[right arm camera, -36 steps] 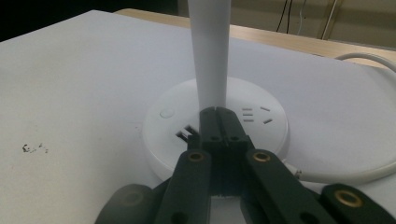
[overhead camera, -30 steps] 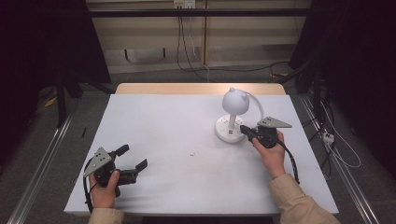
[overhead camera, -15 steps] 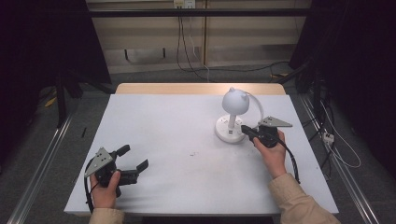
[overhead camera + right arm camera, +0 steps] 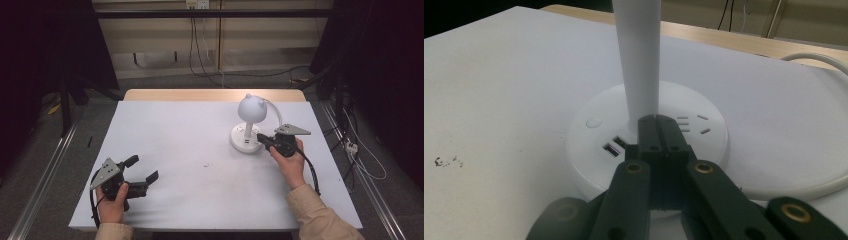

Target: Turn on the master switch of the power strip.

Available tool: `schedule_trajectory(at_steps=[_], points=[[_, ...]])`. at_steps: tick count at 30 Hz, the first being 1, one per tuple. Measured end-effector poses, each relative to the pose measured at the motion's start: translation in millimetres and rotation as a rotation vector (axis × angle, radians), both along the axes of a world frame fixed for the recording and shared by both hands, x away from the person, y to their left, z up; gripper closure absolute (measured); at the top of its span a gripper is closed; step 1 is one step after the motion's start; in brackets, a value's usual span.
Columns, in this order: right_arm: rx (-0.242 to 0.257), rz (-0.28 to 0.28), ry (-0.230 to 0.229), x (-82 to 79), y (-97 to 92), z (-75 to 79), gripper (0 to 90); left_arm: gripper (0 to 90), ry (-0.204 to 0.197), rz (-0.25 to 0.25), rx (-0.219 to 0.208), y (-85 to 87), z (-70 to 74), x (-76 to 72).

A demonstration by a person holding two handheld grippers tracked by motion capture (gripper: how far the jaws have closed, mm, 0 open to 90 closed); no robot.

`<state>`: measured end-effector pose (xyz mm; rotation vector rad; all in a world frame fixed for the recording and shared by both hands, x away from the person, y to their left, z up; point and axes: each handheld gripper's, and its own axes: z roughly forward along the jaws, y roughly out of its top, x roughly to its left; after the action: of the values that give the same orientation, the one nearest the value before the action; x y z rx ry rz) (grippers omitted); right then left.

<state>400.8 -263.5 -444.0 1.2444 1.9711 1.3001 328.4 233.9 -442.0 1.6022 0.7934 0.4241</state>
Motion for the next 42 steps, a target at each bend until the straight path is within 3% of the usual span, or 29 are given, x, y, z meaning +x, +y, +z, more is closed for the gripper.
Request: schedule_trajectory(at_steps=[42], points=[[-0.062,-0.006,0.024,6.3,3.7,-10.9,90.0,3.1,-0.001,-0.001,-0.001,0.2,-0.1,0.4]])
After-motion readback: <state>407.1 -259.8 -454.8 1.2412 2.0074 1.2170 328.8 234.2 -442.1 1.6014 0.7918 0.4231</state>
